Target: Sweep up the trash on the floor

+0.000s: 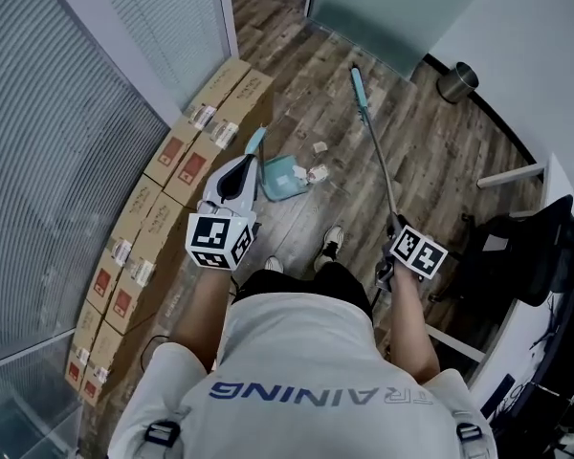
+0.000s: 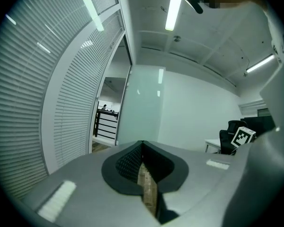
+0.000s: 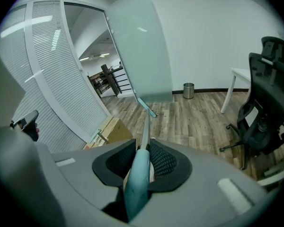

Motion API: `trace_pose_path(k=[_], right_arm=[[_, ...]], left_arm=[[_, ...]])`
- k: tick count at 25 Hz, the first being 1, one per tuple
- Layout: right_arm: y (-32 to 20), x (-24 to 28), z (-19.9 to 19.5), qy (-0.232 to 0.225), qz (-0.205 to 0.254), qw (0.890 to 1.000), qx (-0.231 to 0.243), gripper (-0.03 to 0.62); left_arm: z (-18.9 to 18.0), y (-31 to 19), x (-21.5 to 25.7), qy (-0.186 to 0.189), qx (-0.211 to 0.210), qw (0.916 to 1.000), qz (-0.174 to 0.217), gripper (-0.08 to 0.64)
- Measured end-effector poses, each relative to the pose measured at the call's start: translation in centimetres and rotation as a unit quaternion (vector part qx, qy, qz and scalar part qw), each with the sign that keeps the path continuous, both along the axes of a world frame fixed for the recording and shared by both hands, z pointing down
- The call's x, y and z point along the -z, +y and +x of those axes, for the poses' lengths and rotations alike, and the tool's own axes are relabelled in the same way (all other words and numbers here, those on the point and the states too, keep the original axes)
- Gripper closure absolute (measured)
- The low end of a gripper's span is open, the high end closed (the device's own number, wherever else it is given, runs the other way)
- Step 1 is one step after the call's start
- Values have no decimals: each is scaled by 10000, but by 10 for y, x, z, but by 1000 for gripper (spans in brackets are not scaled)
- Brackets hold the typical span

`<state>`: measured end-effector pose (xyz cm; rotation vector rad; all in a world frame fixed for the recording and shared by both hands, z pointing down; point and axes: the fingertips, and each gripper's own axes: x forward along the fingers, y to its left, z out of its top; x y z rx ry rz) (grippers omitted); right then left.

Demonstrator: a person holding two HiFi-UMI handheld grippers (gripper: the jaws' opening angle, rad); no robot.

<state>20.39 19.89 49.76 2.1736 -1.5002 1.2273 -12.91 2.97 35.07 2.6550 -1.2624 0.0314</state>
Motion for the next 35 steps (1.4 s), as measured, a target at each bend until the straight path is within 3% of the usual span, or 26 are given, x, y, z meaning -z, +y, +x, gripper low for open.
trace_pose_path(k=[8,18,23,28,31,35], right_arm=[[-84,-26,24,-325,-166,9984,438,482],[-200,-61,104,-531,-510,9909,1129,482],[-238,-80,119,-547,-736,9859,1403,482],[-254,-94,105,-573,-969,9813,1562,482],[-256,-101,95,-571,-1092,9805,1534,482],[-254,-107,81,-549,-1225,9816,1360,482]], left_arm=[[25,-61,-6,-255,317,9991,-120,557],[92,-137,-29,-706,851,9928,-465,557],[89,-154,-45,-859,1203,9867,-678,557],[70,-164,-70,-906,1325,9823,-964,557],[62,-173,-92,-921,1170,9821,-1156,557],[47,-186,-128,-1247,767,9786,-1446,555]])
